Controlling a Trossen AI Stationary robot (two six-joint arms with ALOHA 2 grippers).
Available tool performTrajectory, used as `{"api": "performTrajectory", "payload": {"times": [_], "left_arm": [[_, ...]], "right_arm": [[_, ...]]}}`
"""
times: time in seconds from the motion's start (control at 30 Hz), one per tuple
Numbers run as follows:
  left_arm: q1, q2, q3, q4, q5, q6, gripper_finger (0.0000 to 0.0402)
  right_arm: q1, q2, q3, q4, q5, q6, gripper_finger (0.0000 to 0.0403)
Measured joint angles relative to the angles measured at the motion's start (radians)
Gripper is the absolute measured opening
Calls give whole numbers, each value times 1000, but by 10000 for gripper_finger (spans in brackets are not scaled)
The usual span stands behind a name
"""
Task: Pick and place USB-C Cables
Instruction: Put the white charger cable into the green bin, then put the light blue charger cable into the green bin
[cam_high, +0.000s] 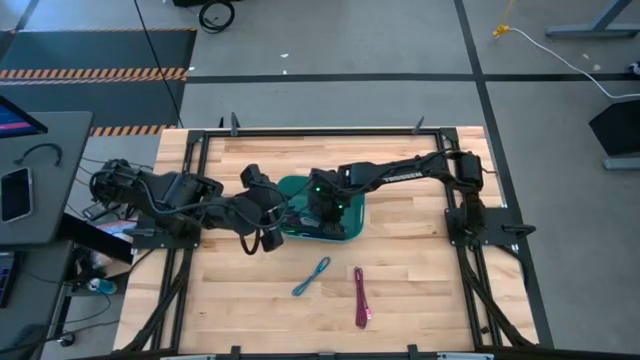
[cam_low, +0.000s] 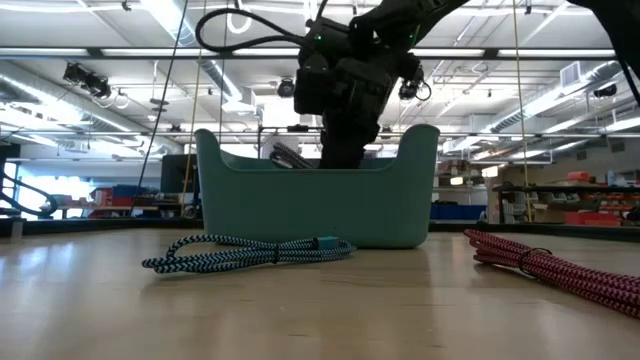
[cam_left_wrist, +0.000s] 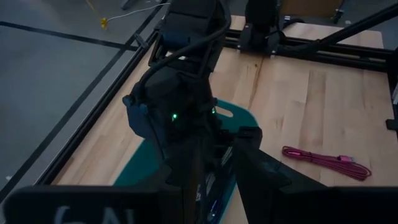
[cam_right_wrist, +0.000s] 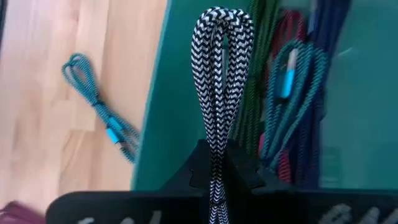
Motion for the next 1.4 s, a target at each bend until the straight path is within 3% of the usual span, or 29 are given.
{"api": "performTrajectory", "payload": {"times": [0.27,0.73,1.03,1.4], "left_arm": [[-1,0,0,0,0,0,105],[0,0,0,0,0,-3,105],[0,0,0,0,0,-7,105],[0,0,0,0,0,-8,105]], "right_arm": [[14,-3,0,-10,160,-68,20],[78,-3,0,-32,175,-77,20],[100,-3,0,-37,194,-82,74],[100,-3,0,-37,264,-12,107]]}}
